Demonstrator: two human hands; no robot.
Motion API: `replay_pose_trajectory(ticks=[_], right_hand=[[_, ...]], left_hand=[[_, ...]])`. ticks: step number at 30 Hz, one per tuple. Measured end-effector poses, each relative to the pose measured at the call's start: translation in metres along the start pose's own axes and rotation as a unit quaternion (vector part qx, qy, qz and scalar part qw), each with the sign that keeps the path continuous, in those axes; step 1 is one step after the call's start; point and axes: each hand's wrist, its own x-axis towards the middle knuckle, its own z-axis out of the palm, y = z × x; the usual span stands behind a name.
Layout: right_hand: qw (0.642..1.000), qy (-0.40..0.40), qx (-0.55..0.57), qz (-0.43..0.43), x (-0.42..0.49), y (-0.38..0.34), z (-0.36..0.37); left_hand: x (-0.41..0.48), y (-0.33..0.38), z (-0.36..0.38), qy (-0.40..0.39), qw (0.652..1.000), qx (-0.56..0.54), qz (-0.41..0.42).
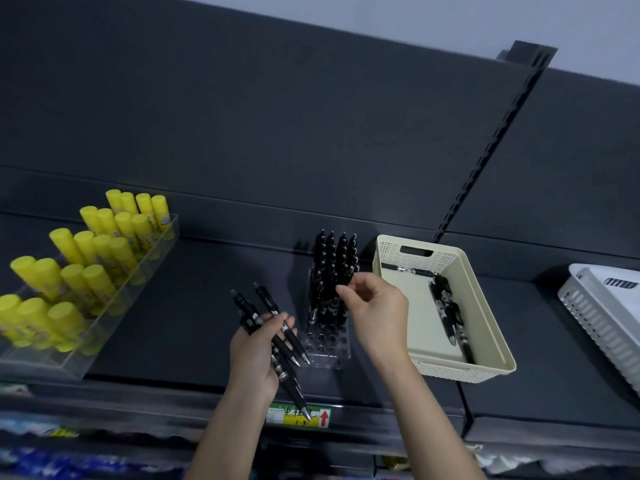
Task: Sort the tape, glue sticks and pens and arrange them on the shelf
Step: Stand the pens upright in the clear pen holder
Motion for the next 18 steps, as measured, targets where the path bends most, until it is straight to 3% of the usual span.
replay_pose_trajectory(ticks=[4, 10, 18], right_hand=[[1.000, -0.007, -0.014, -0.002, 0.000, 0.004, 0.002], [0.992, -0.087, -0.095, 0.001, -0.004, 0.013, 0.011], [0.985, -0.099, -0.140, -0.022, -0.007, 0.012, 0.013]], left_hand=[[-0.002, 0.001, -0.001, 0.002, 1.000, 0.014, 0.028], [-0.005, 0.000, 0.001, 0.002, 0.998, 0.038, 0.056], [-0.010, 0.003, 0.001, -0.029, 0.995, 0.031, 0.087]])
